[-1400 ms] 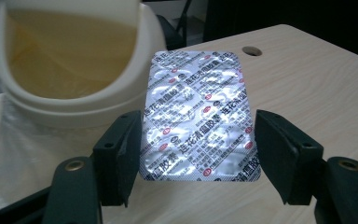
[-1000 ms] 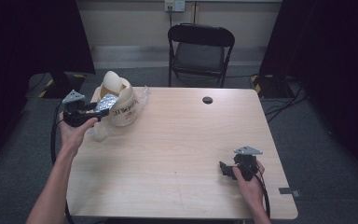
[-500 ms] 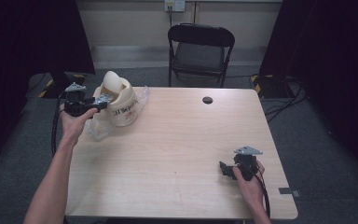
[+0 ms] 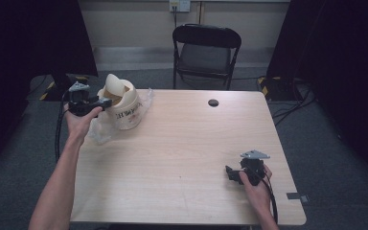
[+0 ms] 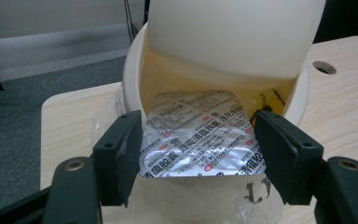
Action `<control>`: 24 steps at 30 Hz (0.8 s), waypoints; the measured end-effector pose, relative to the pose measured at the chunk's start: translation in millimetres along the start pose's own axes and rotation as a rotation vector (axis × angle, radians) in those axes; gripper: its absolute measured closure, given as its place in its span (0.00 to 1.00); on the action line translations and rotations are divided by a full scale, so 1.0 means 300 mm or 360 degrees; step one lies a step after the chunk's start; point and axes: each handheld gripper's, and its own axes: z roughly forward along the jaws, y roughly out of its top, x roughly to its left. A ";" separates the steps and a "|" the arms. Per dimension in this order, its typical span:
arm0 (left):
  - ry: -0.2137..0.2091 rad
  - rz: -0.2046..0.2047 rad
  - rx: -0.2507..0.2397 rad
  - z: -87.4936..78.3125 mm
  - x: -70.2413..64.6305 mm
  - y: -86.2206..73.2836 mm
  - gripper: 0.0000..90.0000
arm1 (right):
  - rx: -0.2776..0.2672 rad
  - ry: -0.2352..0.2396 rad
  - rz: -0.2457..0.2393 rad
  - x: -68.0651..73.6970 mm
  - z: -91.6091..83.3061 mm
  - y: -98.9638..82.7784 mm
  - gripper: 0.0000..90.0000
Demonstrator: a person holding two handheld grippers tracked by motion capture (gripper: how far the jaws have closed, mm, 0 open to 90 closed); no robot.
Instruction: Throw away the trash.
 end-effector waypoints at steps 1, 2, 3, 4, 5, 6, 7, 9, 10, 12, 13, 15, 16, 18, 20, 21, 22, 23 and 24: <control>0.0006 0.0003 -0.0010 0.005 -0.003 0.004 0.38 | 0.0000 0.0000 0.0001 0.000 0.000 0.000 0.13; 0.0012 0.0000 -0.0019 0.010 -0.005 0.006 0.38 | 0.0001 0.0000 0.0001 0.000 0.000 0.000 0.13; 0.0015 -0.0002 -0.0019 0.014 -0.005 0.006 0.38 | 0.0000 0.0000 0.0000 0.000 0.000 0.000 0.13; 0.0009 -0.0009 -0.0019 0.023 -0.004 0.003 0.38 | 0.0000 0.0000 0.0001 0.000 0.000 0.000 0.13; 0.0006 -0.0015 -0.0029 0.027 -0.003 0.002 0.38 | 0.0001 0.0000 0.0001 0.000 0.000 0.000 0.13; -0.0006 -0.0032 -0.0040 0.033 -0.002 0.002 0.38 | 0.0000 0.0000 0.0000 0.000 0.000 0.000 0.13; -0.0003 -0.0036 -0.0037 0.036 -0.002 0.004 0.38 | 0.0000 0.0000 0.0001 0.000 0.000 0.000 0.13; 0.0015 -0.0004 -0.0029 0.044 -0.009 0.009 0.39 | 0.0000 0.0000 0.0001 0.000 0.000 0.000 0.13; 0.0014 0.0018 -0.0019 0.047 -0.011 0.015 0.39 | 0.0000 0.0000 0.0000 0.000 0.000 0.000 0.13; 0.0011 0.0035 -0.0014 0.056 -0.017 0.027 0.41 | 0.0000 0.0000 0.0001 0.000 0.000 0.000 0.13; 0.0011 0.0036 -0.0013 0.059 -0.017 0.030 0.41 | 0.0000 0.0000 0.0001 0.000 0.000 0.000 0.13; 0.0023 0.0029 -0.0006 0.070 -0.016 0.029 0.41 | 0.0001 0.0000 0.0000 0.000 0.000 0.000 0.13; 0.0003 0.0004 -0.0016 0.073 -0.014 0.026 0.41 | 0.0001 0.0000 0.0001 0.000 0.000 0.000 0.13; -0.0002 -0.0003 -0.0019 0.070 -0.014 0.027 0.36 | 0.0000 0.0000 0.0000 0.000 0.000 0.000 0.13; 0.0000 -0.0005 -0.0014 0.064 -0.015 0.029 0.33 | 0.0000 0.0000 0.0001 0.000 0.000 0.000 0.13; 0.0000 -0.0018 -0.0019 0.058 -0.015 0.030 0.28 | 0.0000 0.0000 0.0000 0.000 0.000 0.000 0.13; -0.0005 -0.0020 -0.0022 0.054 -0.014 0.030 0.26 | 0.0000 0.0000 0.0000 0.000 0.000 0.000 0.13; -0.0021 -0.0029 -0.0027 0.049 -0.015 0.032 0.25 | 0.0001 0.0001 0.0000 0.000 0.000 0.000 0.13; -0.0023 -0.0027 -0.0032 0.042 -0.018 0.034 0.23 | 0.0004 0.0002 0.0003 0.000 0.000 0.000 0.13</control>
